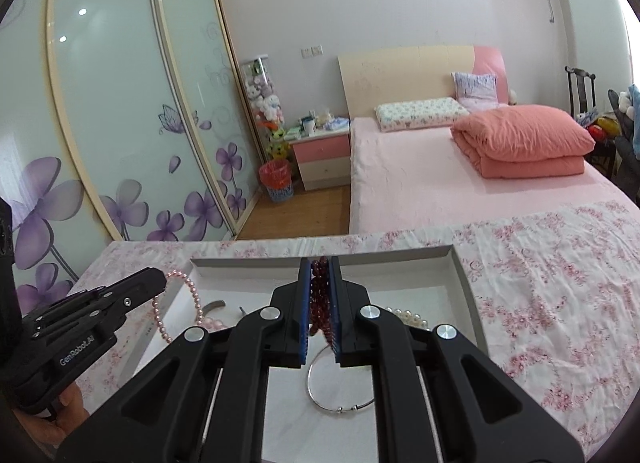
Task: Organize jewelry
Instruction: 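Put dark red bracelet in gray tray with right tool while left tool places pink bracelet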
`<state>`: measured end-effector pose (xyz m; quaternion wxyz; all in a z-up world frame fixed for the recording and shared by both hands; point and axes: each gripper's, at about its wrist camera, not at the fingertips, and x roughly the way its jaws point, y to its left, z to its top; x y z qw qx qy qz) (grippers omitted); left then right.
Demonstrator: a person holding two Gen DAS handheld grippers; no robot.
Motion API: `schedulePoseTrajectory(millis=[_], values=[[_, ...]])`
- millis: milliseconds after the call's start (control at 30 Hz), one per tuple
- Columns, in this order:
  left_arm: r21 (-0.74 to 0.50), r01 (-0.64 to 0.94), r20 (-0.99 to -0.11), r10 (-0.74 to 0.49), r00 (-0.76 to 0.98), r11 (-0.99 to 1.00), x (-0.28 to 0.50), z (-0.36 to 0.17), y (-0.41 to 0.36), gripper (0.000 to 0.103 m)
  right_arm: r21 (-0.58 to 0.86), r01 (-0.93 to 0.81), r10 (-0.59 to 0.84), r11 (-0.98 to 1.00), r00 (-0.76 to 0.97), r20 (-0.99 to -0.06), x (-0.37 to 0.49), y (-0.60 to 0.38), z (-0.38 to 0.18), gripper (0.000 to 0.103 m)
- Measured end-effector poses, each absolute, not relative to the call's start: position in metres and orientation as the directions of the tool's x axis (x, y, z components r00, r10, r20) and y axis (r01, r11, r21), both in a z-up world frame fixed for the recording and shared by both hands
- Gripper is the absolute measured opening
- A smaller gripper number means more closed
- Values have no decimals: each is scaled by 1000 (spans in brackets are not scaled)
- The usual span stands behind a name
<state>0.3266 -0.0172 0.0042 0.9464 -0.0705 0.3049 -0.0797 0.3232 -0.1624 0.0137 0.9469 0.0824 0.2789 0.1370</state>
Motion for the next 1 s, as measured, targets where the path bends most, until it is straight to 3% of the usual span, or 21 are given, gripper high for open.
schedulePoseTrajectory(millis=[33,100,133,1000], values=[[-190,106,-575,-198,794,976,331,1,-17,7,236,-213,307,948,803,-511,324,-163,12,14],[-206,95,-585,-200,786,974,336,-5,-16,8,236,-204,300,950,807,-509,323,-166,11,40],[-215,90,-590,-202,781,973,338,-7,-13,9,231,-196,289,953,814,-504,322,-167,11,44],[-199,31,-631,-152,761,980,292,-23,19,20,191,-210,282,959,771,-571,277,-171,-13,44]])
